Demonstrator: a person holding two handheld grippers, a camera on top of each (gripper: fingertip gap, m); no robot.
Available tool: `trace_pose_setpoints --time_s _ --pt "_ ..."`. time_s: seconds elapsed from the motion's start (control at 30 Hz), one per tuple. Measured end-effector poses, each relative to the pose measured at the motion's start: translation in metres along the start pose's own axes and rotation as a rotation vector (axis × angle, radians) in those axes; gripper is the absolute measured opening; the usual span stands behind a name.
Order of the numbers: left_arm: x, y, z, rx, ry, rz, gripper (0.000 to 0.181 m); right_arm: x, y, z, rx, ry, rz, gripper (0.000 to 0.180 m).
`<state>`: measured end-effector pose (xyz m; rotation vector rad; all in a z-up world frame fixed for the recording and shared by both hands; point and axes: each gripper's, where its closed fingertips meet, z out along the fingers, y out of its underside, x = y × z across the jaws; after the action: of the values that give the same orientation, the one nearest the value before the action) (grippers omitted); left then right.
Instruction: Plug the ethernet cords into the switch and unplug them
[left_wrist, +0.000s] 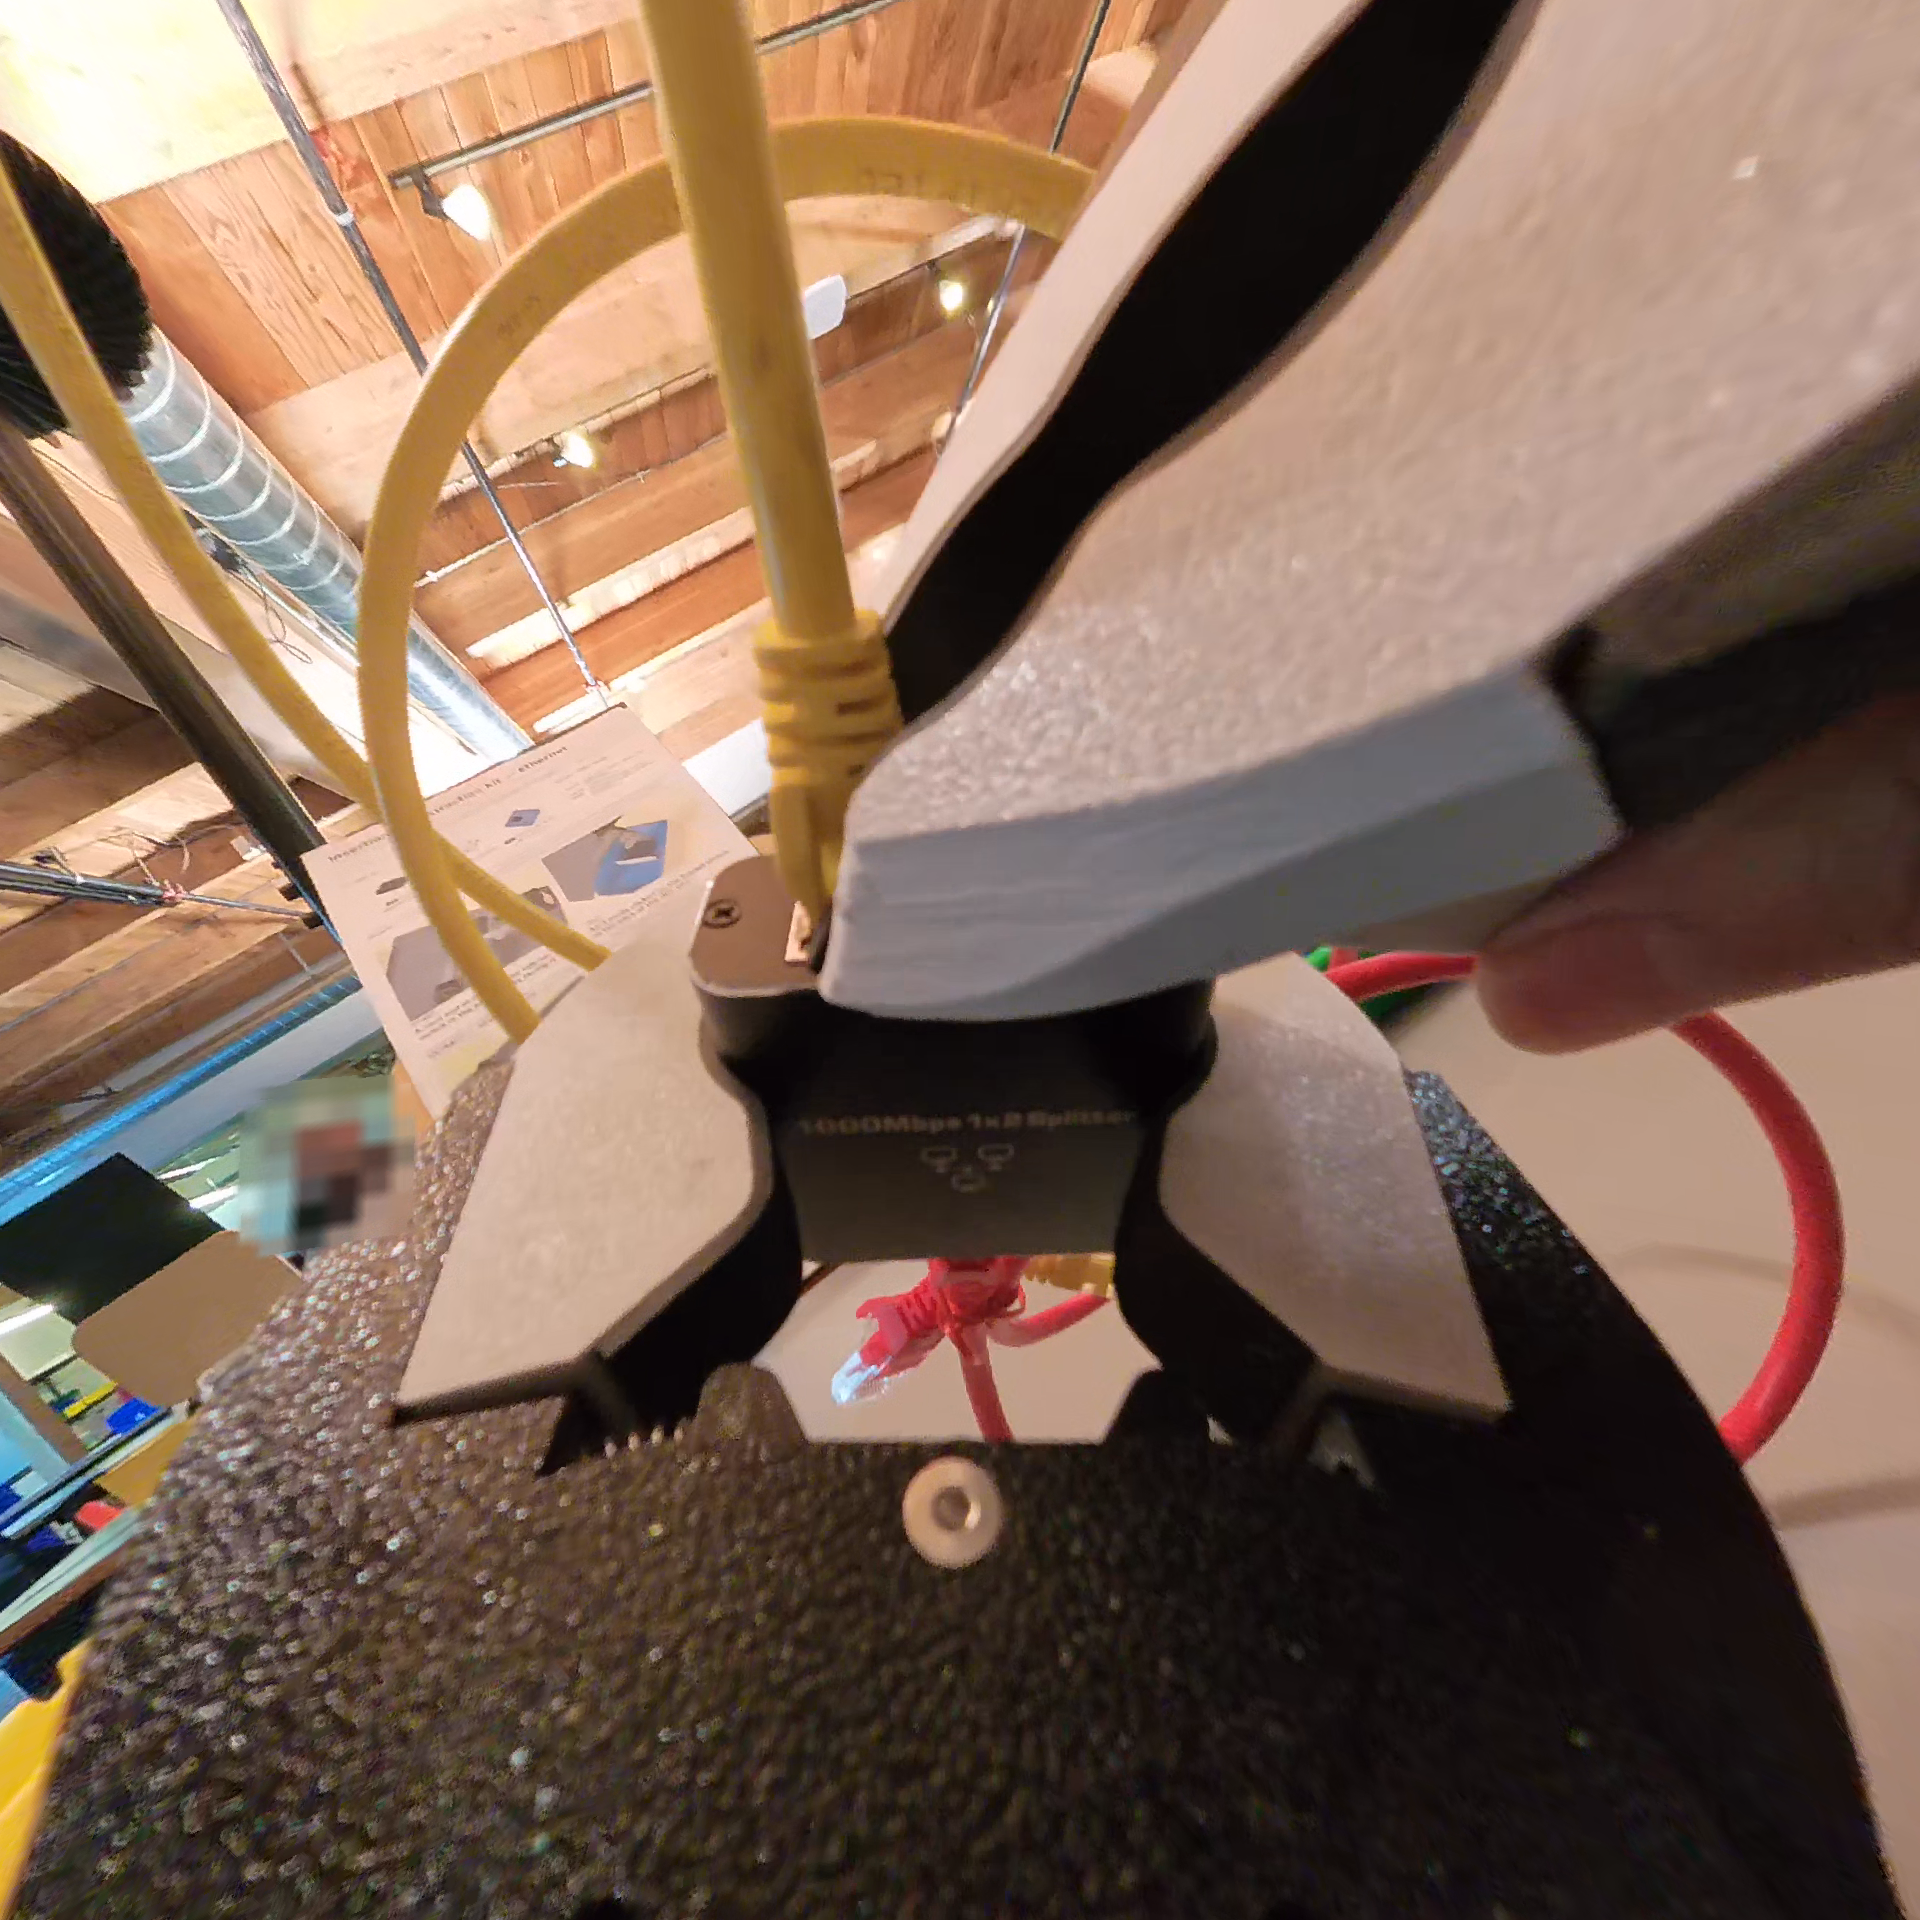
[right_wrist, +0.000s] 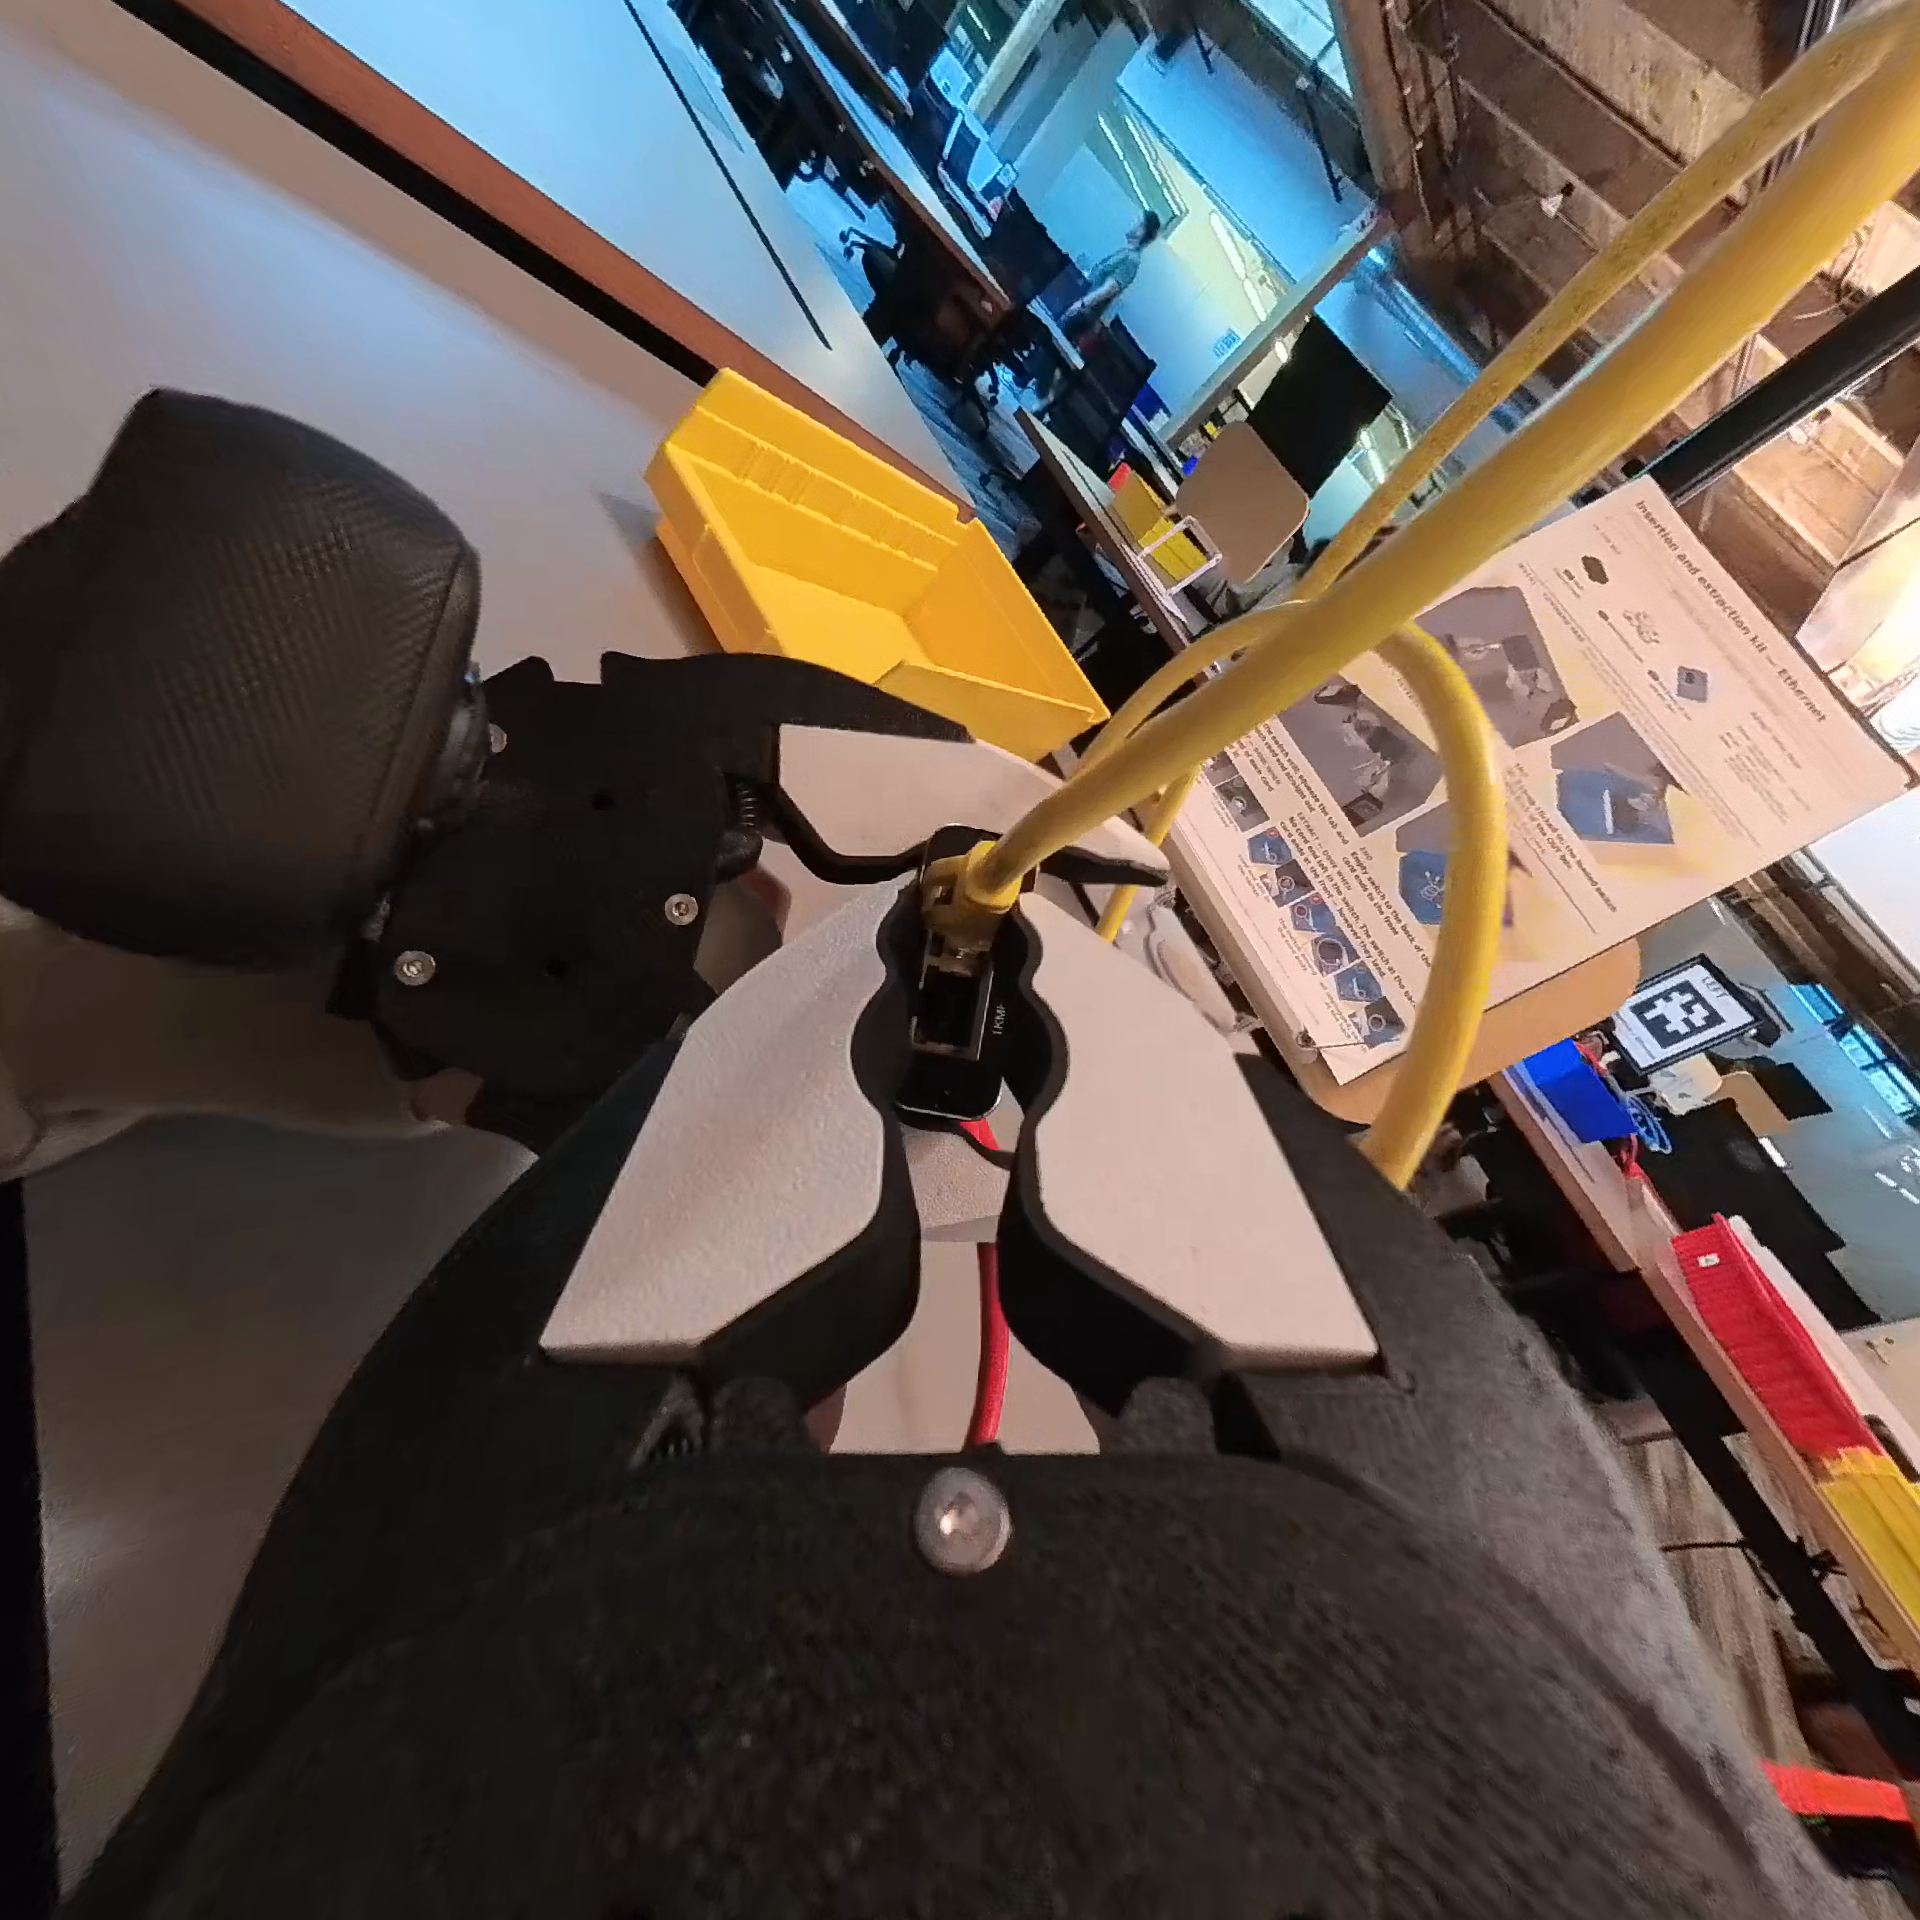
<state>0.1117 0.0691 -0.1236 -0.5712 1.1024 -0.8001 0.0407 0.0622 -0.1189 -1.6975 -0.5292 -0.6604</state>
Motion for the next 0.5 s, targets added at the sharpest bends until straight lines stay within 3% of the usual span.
trace_pose_setpoints --time_s 0.5 --pt "0.010 0.027 0.009 -0.155 0.099 -0.111 0.075 0.009 0.017 0.016 0.006 -0.017 0.144 0.015"
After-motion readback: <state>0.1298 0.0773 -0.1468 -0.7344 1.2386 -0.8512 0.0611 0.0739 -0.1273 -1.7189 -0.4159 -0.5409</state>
